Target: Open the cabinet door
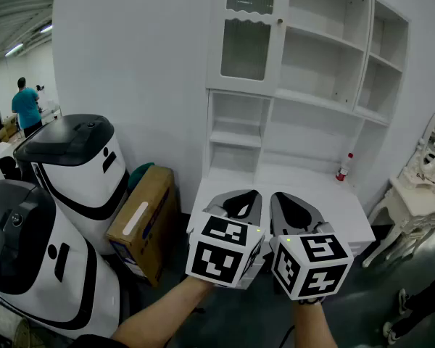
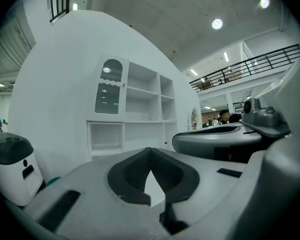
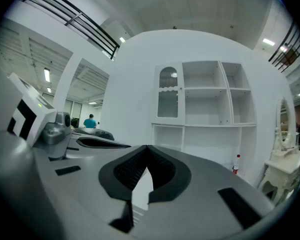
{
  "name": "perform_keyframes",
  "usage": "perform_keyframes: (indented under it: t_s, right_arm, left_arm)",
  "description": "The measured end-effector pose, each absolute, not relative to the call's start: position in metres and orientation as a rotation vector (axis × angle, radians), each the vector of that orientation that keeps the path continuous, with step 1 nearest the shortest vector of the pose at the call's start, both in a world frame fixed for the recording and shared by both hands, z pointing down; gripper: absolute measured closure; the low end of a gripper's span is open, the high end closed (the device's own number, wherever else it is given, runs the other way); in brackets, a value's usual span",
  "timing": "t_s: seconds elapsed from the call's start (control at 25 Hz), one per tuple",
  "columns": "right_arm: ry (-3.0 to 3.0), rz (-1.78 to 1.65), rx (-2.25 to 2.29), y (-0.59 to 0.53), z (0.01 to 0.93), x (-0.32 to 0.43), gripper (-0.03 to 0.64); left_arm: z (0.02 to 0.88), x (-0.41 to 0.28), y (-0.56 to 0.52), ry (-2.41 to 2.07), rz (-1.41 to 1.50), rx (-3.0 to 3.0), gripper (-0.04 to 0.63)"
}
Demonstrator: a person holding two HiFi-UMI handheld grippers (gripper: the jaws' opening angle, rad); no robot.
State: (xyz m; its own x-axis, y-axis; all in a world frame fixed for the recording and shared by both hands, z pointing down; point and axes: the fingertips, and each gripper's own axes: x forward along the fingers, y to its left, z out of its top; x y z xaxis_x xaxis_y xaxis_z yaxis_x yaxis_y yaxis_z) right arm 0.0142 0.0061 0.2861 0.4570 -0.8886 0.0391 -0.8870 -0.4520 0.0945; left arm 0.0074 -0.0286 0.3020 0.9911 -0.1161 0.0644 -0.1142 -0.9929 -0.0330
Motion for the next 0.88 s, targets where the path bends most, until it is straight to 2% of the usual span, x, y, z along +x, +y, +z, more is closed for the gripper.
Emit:
perform_keyframes:
  t_s: [0.48,0.88]
  right_arm:
    - [-1.536,0.010,2.659,-0.011,0.291,0.009,0.595]
    - [-1.525,0.003,2.673,-0.012,0.293,0.036,0.595]
  left_arm:
    - [0.306,0.001,-0.048,0.117,-0.103,-3.117,0.586]
    - [0.309,0.027,-0.051,0.108,-0.108,-3.104,0.586]
